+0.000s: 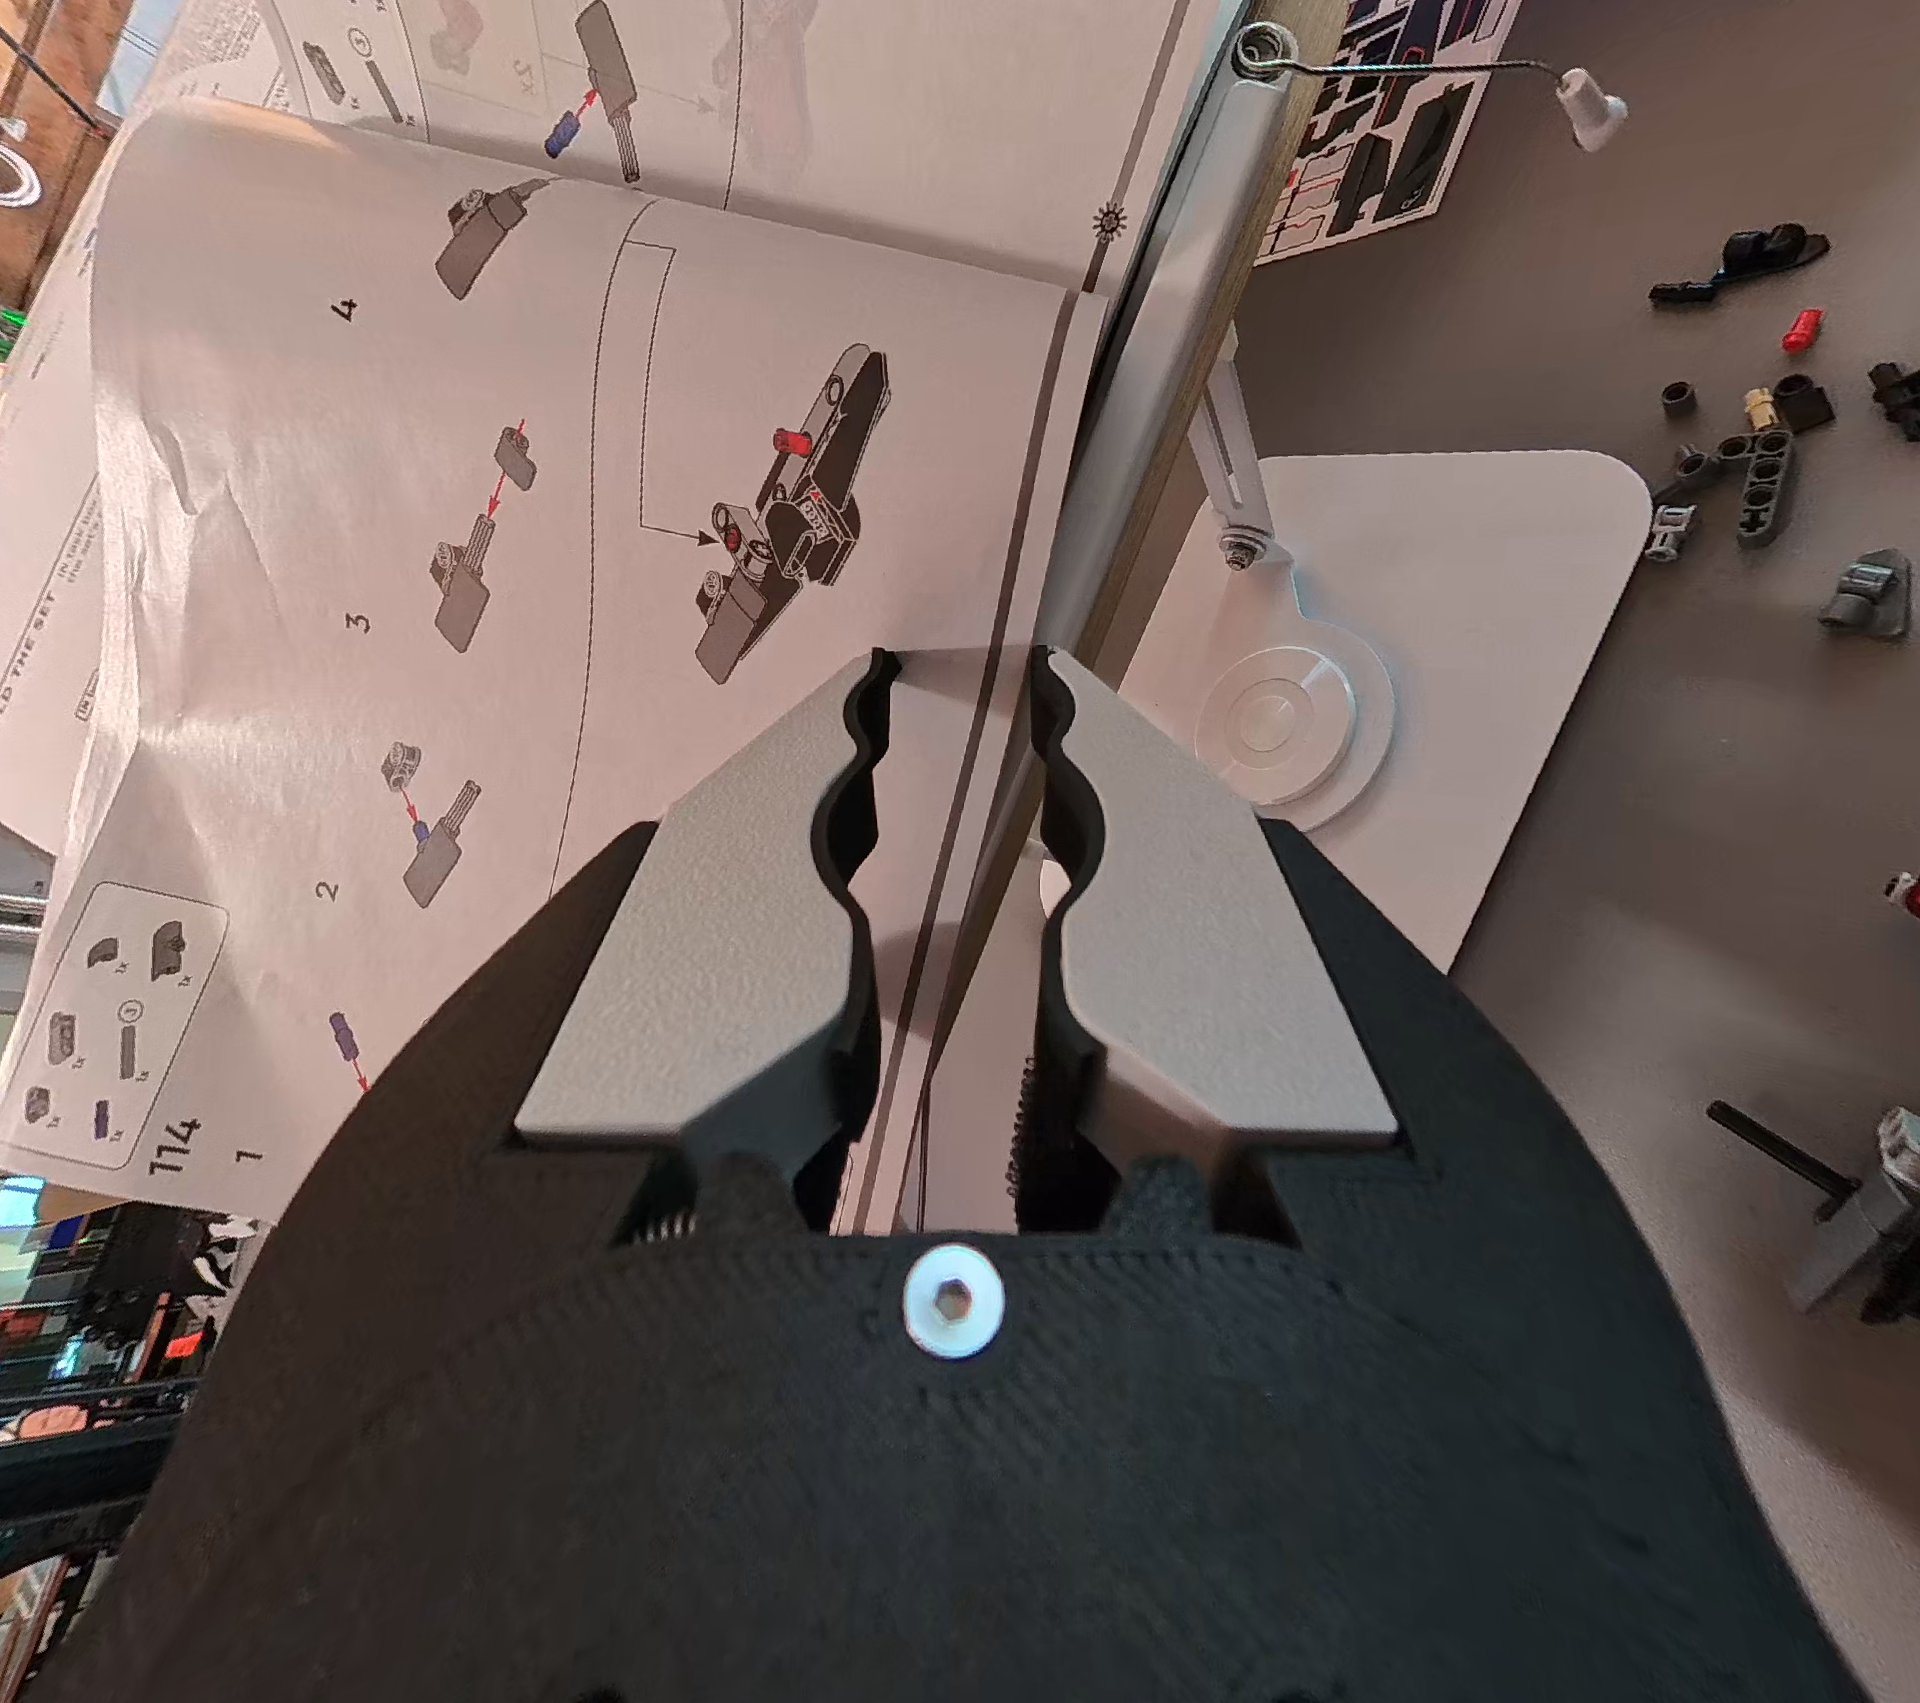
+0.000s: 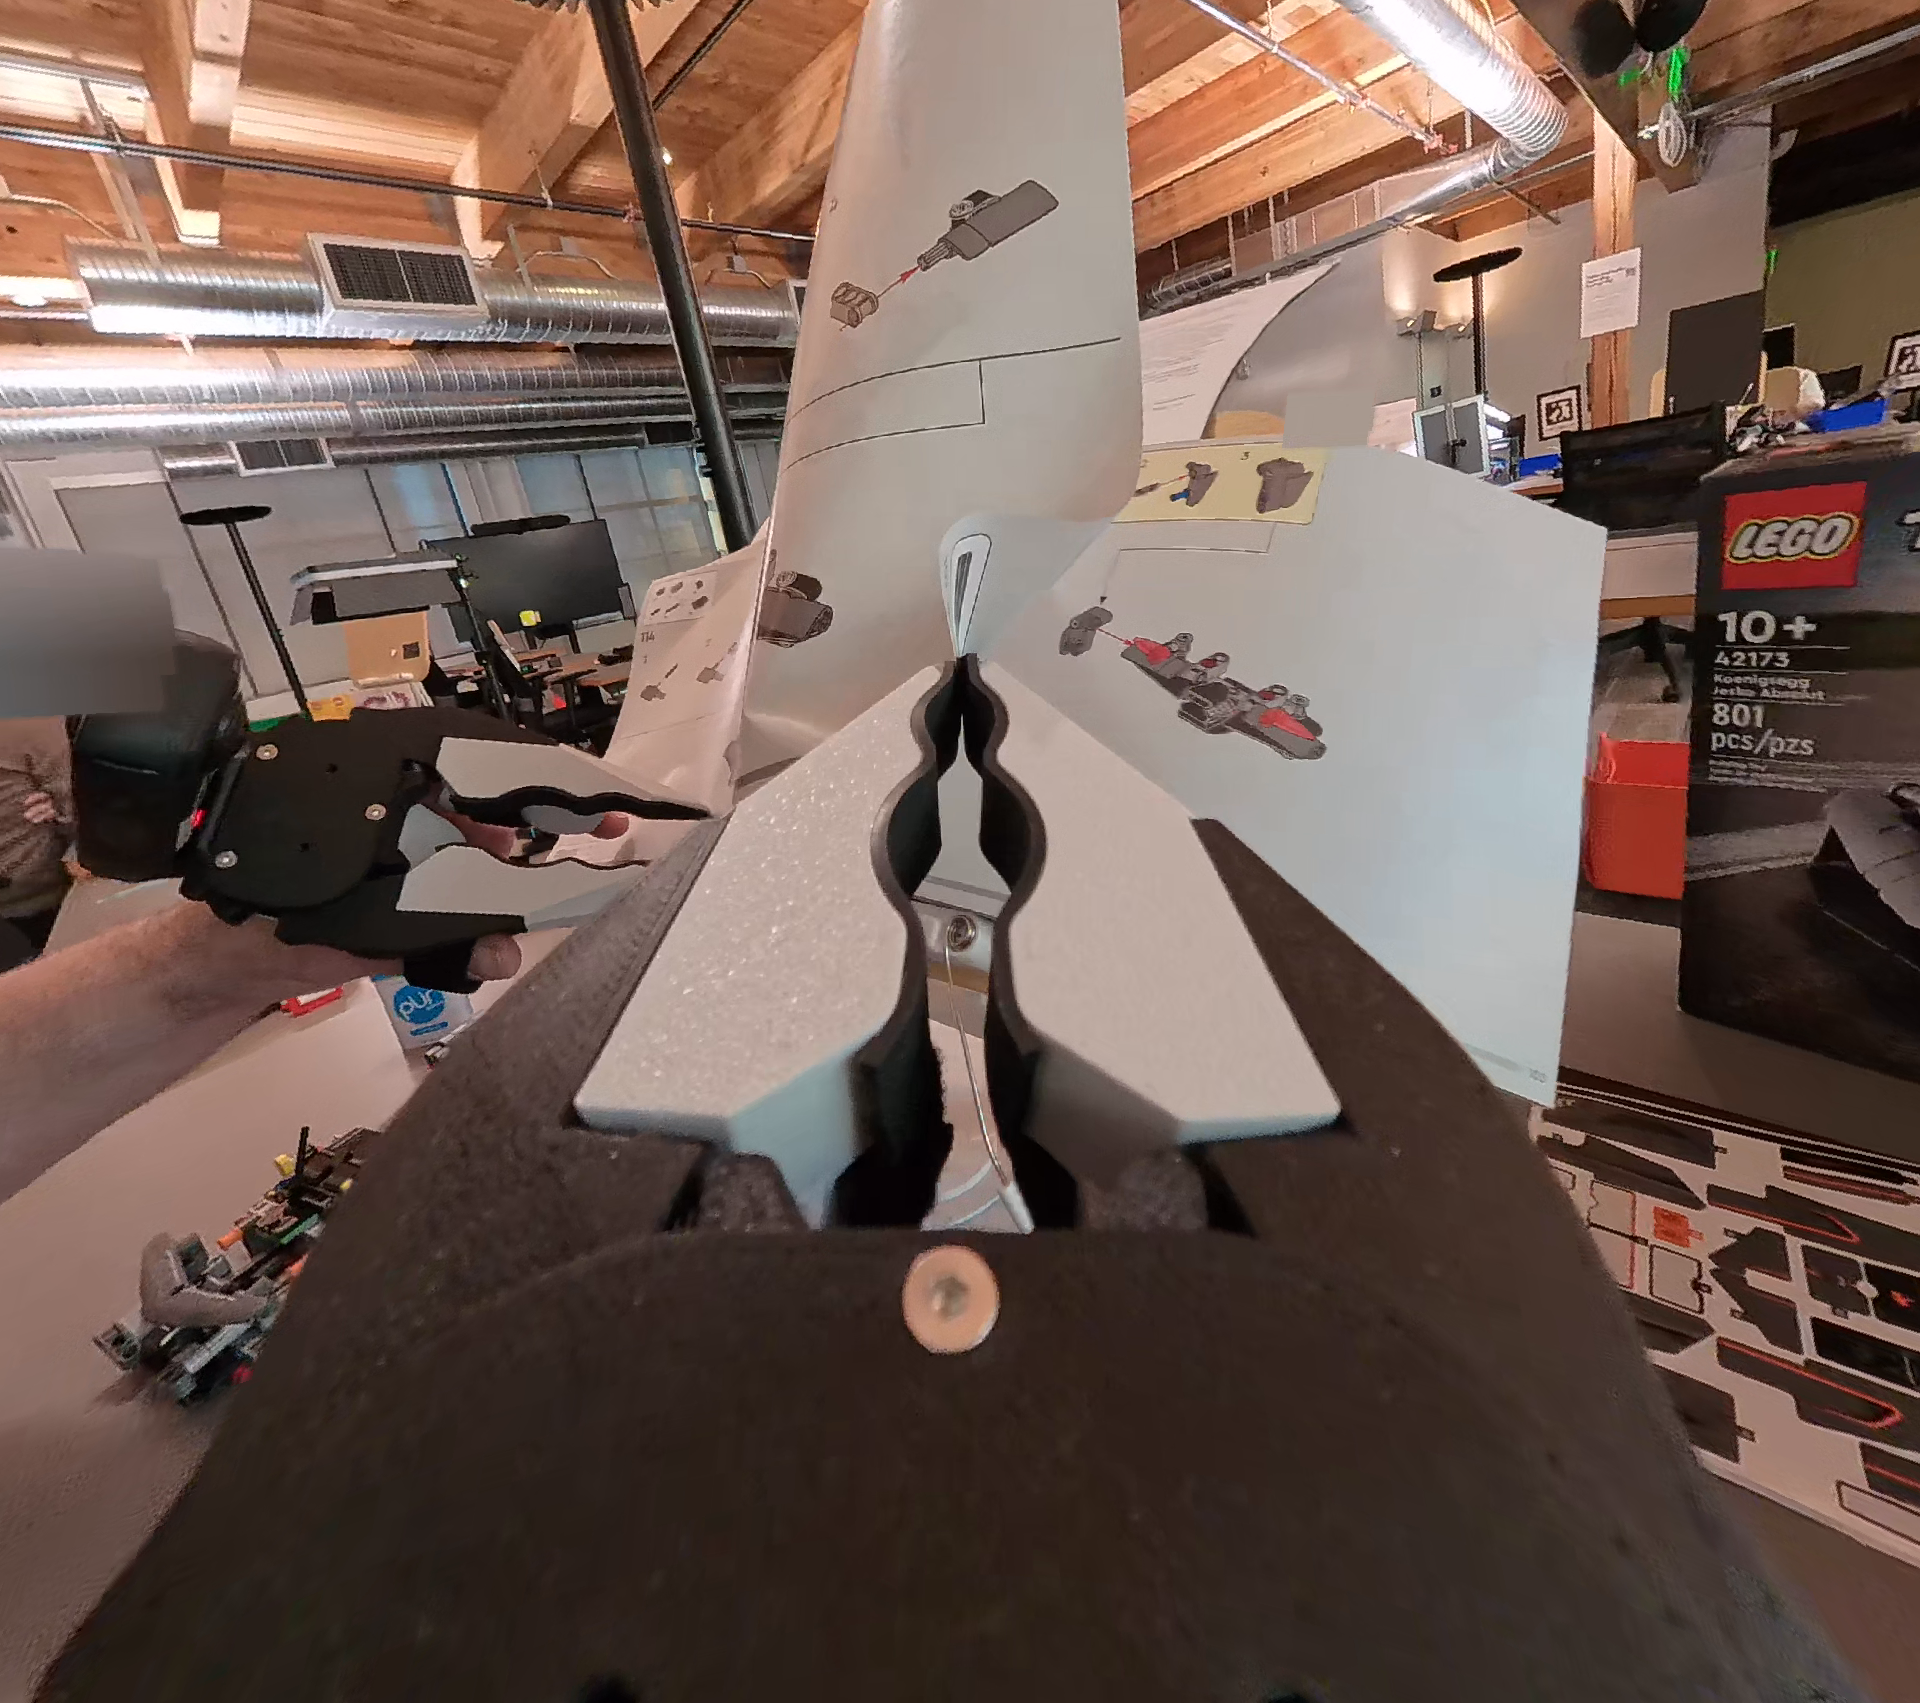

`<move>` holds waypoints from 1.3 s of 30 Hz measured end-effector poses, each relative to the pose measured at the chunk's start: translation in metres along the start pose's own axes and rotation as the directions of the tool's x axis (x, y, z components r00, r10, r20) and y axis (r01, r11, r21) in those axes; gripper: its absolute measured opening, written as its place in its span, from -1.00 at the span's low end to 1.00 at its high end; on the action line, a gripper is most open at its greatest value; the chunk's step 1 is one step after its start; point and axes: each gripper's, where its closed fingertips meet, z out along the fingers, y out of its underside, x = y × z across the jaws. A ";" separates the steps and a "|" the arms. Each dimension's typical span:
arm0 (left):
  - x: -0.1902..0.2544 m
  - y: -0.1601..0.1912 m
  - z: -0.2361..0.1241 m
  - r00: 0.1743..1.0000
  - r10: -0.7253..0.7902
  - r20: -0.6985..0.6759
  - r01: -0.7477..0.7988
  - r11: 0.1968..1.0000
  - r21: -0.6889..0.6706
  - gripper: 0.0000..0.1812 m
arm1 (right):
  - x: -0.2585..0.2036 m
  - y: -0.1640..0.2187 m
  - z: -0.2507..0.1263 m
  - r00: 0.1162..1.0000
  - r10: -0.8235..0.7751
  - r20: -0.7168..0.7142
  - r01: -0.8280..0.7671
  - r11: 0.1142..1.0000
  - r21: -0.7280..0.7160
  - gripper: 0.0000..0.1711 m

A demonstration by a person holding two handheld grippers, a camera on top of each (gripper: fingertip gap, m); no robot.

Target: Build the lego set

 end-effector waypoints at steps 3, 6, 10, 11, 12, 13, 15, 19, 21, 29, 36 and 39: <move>-0.001 0.001 -0.001 1.000 -0.008 0.001 0.008 1.000 -0.001 -0.72 | -0.017 0.003 0.006 0.997 -0.071 0.026 0.072 0.997 -0.021 -1.00; -0.003 0.000 -0.004 0.999 -0.045 -0.007 0.046 0.999 0.013 -0.71 | -0.046 0.007 0.017 0.984 -0.160 0.075 0.163 0.986 -0.037 -1.00; -0.009 -0.006 -0.019 0.994 -0.104 -0.017 0.104 0.994 0.043 -0.67 | -0.081 0.012 0.030 0.957 -0.254 0.142 0.262 0.964 -0.041 -1.00; -0.010 -0.007 -0.024 0.993 -0.117 -0.020 0.118 0.992 0.050 -0.67 | -0.088 0.014 0.033 0.951 -0.269 0.156 0.278 0.960 -0.041 -1.00; -0.011 -0.009 -0.030 0.991 -0.129 -0.020 0.130 0.990 0.056 -0.67 | -0.095 0.015 0.035 0.944 -0.283 0.168 0.293 0.955 -0.040 -1.00; -0.014 -0.011 -0.035 0.990 -0.139 -0.012 0.139 0.988 0.066 -0.70 | -0.101 0.017 0.037 0.938 -0.298 0.180 0.310 0.950 -0.041 -1.00; -0.016 -0.014 -0.048 0.986 -0.164 -0.018 0.165 0.983 0.084 -0.70 | -0.112 0.022 0.040 0.922 -0.335 0.196 0.349 0.936 -0.040 -1.00; -0.019 -0.019 -0.071 0.965 -0.253 -0.063 0.259 0.958 0.127 -0.71 | -0.131 0.030 0.042 0.893 -0.390 0.223 0.409 0.912 -0.042 -1.00; -0.018 -0.023 -0.082 0.942 -0.313 -0.118 0.329 0.931 0.160 -0.72 | -0.140 0.034 0.044 0.879 -0.412 0.240 0.434 0.900 -0.045 -1.00; -0.038 -0.029 -0.115 0.631 -0.643 -0.434 0.768 0.594 0.239 -0.64 | -0.185 0.072 0.056 0.733 -0.595 0.330 0.642 0.766 -0.046 -1.00; -0.045 -0.011 -0.109 0.461 -0.720 -0.519 0.883 0.433 0.184 -0.57 | -0.205 0.099 0.066 0.647 -0.663 0.376 0.726 0.687 -0.037 -1.00; -0.046 -0.011 -0.113 0.454 -0.709 -0.540 0.886 0.425 0.187 -0.54 | -0.202 0.099 0.068 0.654 -0.660 0.370 0.721 0.692 -0.040 -1.00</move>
